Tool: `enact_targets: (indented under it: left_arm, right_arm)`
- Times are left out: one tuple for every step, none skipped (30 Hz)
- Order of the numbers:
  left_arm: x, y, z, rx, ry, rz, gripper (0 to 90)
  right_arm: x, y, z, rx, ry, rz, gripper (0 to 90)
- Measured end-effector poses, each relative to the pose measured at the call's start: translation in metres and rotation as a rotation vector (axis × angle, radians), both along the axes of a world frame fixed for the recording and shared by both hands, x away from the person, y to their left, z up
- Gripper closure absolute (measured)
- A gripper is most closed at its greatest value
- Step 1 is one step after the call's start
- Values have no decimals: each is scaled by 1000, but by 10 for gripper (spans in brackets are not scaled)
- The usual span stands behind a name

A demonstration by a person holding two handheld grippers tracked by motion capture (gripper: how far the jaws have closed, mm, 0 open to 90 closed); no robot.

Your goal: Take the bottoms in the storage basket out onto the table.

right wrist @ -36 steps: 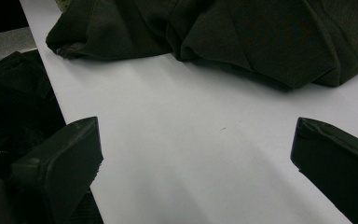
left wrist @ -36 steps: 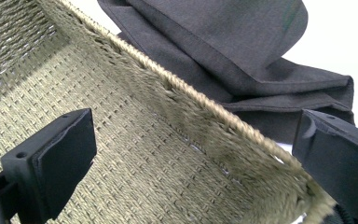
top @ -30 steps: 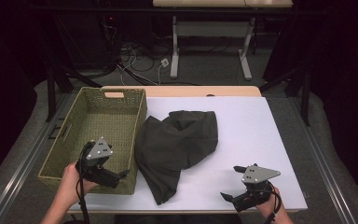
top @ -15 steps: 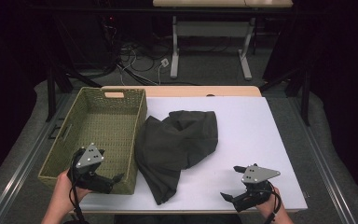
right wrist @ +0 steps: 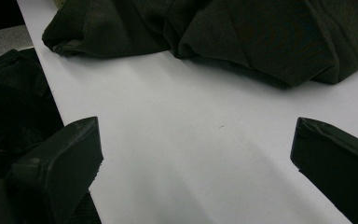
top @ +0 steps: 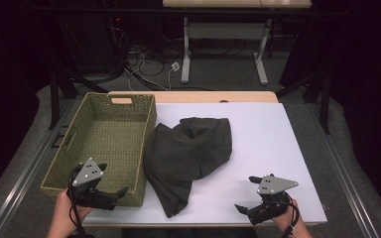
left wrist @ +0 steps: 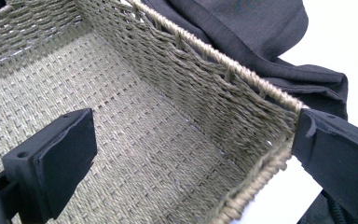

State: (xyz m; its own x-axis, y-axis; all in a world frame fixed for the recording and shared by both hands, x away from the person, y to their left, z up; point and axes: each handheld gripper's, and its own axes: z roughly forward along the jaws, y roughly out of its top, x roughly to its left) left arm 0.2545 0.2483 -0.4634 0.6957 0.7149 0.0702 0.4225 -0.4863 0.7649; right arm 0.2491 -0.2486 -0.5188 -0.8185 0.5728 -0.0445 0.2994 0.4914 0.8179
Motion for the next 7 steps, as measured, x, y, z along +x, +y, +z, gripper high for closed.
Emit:
enact_targets:
  left_arm:
    - [-1, 0, -1, 1, 3, 2, 0]
    - [-2, 0, -2, 7, -1, 5, 0]
    - [-3, 1, -2, 5, -6, 6, 0]
    - [-4, 1, -2, -3, -6, 8, 0]
    - [-4, 2, -3, -9, -10, 8, 0]
    - [-4, 2, -3, -13, -15, 12, 0]
    - [-5, 2, -3, -19, -24, 14, 0]
  right_arm:
    - [0, 0, 0, -1, 0, -1, 18]
    - [0, 0, 0, 0, 1, 0, 18]
    - [0, 0, 0, -1, 1, 1, 18]
    - [0, 1, -1, -1, -2, -4, 18]
    - [0, 0, -1, -4, -1, -2, 18]
    - [0, 0, -1, -3, -1, -4, 18]
    - [1, 0, -1, -6, -2, -3, 18]
